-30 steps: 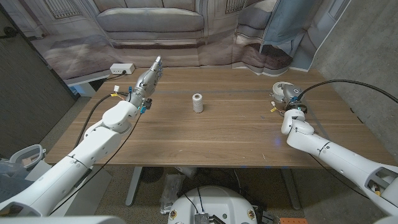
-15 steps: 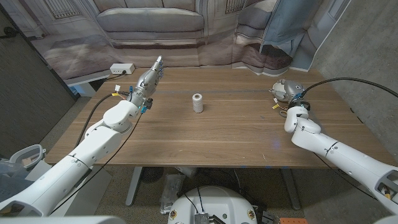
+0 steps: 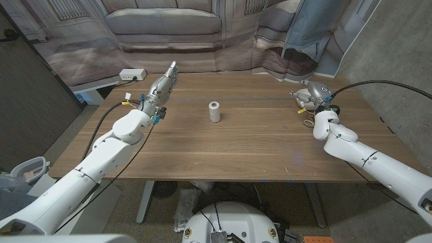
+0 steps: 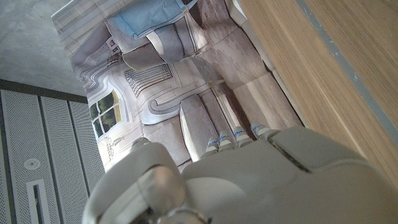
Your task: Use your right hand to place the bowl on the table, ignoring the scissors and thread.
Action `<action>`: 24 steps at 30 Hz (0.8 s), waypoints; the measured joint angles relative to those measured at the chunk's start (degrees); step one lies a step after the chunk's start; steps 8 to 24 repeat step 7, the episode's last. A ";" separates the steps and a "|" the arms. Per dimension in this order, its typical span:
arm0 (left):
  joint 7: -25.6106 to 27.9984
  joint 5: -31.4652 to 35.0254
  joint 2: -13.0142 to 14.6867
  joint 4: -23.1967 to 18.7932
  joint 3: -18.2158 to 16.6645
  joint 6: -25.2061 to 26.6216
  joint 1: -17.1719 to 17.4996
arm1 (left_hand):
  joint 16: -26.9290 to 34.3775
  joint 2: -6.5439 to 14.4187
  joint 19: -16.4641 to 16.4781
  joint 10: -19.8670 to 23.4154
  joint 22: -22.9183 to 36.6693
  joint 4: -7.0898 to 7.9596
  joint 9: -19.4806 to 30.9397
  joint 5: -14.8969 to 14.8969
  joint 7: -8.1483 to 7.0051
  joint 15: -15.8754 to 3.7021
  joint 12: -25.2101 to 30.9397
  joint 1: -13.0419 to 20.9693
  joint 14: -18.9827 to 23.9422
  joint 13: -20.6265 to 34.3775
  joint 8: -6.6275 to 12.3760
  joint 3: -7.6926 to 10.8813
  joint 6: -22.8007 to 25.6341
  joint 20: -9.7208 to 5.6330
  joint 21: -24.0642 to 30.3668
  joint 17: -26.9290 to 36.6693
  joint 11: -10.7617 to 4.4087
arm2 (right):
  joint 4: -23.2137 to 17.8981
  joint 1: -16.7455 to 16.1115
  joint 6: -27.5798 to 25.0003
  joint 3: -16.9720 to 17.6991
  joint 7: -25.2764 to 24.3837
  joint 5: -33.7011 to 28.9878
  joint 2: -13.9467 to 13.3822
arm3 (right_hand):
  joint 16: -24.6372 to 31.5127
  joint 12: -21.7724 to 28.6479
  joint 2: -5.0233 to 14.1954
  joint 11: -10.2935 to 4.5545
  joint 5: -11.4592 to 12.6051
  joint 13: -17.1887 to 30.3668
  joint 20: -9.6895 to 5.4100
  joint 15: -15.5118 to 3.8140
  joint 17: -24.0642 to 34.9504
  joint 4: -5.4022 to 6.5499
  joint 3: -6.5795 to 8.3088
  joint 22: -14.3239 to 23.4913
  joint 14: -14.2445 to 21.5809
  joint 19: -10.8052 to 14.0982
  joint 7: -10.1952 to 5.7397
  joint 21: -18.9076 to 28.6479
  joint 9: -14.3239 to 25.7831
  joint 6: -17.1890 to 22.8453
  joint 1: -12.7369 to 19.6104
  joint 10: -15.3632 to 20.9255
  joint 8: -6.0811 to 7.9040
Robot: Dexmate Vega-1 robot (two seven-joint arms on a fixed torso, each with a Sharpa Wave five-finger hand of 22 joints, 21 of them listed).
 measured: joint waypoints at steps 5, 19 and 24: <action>0.18 0.11 0.00 -0.12 0.00 0.00 0.11 | 0.00 0.00 0.00 0.00 0.00 -0.19 0.00 0.00 0.00 0.00 0.00 0.00 0.00 0.00 0.00 -0.19 0.00 0.00 0.00 0.00 0.00 | -0.29 0.02 2.02 0.73 0.77 0.11 -0.41 | 0.00 0.13 0.38 0.00 0.42 0.00 0.00 0.00 -0.10 0.00 0.00 0.00 0.00 0.00 0.20 0.00 0.00 -0.20 -0.38 0.00 0.00; 0.23 0.15 0.00 -0.15 0.00 0.00 0.14 | 0.00 0.00 0.00 0.00 0.00 -0.18 0.00 0.00 0.00 0.00 0.00 0.00 0.00 0.00 0.00 -0.18 0.00 0.00 0.00 0.00 0.00 | -0.33 0.07 2.62 1.01 1.03 0.20 -0.50 | 0.00 0.33 0.38 0.00 0.42 0.00 0.00 0.00 -0.26 0.00 0.00 0.01 0.01 0.00 0.20 0.00 0.00 -0.20 -0.38 0.00 0.00; 0.23 0.15 0.00 -0.15 0.00 0.00 0.14 | 0.00 0.00 0.00 0.00 0.00 -0.18 0.00 0.00 0.00 0.00 0.00 0.00 0.00 0.00 0.00 -0.18 0.00 0.00 0.00 0.00 0.00 | -0.33 0.07 2.62 1.01 1.03 0.20 -0.50 | 0.00 0.33 0.38 0.00 0.42 0.00 0.00 0.00 -0.26 0.00 0.00 0.01 0.01 0.00 0.20 0.00 0.00 -0.20 -0.38 0.00 0.00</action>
